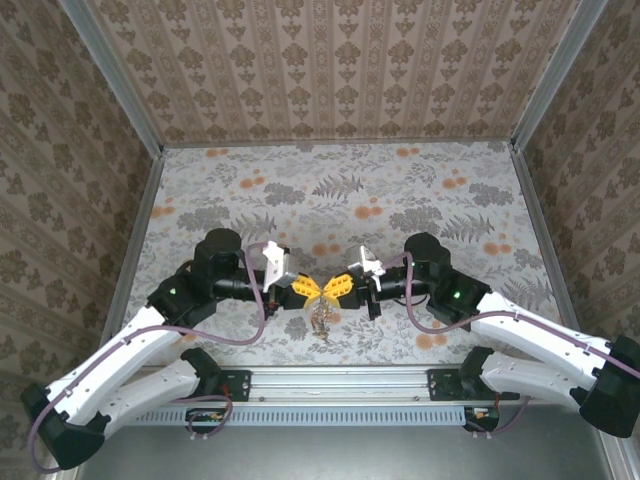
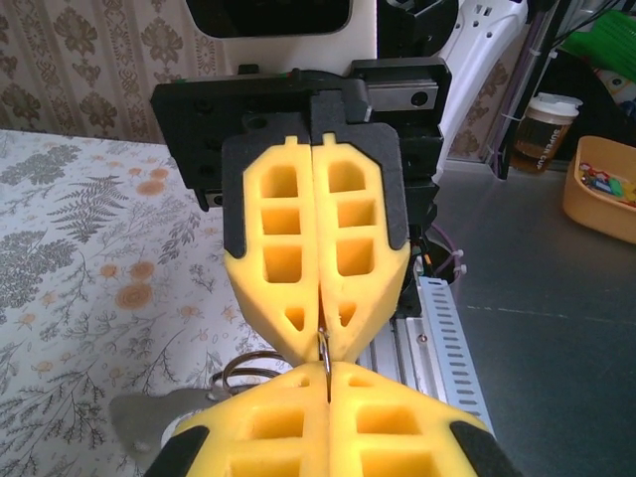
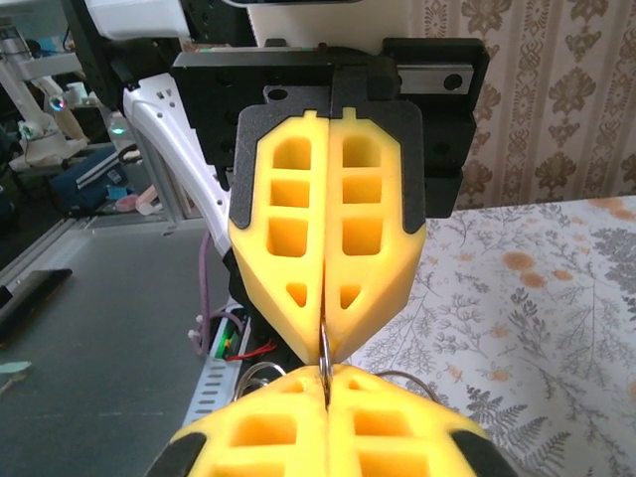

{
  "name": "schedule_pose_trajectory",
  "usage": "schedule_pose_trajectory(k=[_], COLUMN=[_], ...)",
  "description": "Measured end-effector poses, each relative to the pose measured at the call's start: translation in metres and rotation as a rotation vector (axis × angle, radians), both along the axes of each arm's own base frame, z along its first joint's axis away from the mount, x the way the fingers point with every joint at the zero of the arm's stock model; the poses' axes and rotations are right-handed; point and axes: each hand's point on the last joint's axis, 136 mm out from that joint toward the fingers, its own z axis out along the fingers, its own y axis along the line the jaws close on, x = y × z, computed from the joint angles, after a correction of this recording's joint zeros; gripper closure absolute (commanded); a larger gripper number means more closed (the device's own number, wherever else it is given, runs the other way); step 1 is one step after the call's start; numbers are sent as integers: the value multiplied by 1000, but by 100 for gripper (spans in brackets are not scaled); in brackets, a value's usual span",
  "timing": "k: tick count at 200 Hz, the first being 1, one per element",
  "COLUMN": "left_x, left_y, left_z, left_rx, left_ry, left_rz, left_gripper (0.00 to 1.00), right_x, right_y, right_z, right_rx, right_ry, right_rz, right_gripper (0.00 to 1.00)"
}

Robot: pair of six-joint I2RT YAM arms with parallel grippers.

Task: Put the keys on the keyring

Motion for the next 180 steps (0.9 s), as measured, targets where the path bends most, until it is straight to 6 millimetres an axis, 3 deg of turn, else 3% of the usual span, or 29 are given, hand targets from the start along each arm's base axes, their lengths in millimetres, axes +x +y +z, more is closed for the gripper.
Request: schedule_pose_trajectory(k=[43, 68, 81, 133, 180], left_x=[2, 5, 9, 11, 5], left_y=[1, 0, 2, 4, 0], left_z=[2, -1, -4, -3, -5], left_rx=[-4, 13, 31, 110, 167], left_ry=[-34, -80, -97, -152, -185], left_rz=[33, 64, 90, 130, 105], left_gripper=[100, 74, 67, 65, 68], right_x=[1, 2, 1, -1, 2], right_y=[0, -2, -4, -3, -5], right_z=[2, 0, -4, -24, -29], right_rx=[-6, -47, -82, -226, -280], right_ry=[-48, -147, -202, -404, -487], right_rz=[-24, -95, -131, -214, -252], right_gripper=[100, 100, 100, 100, 100])
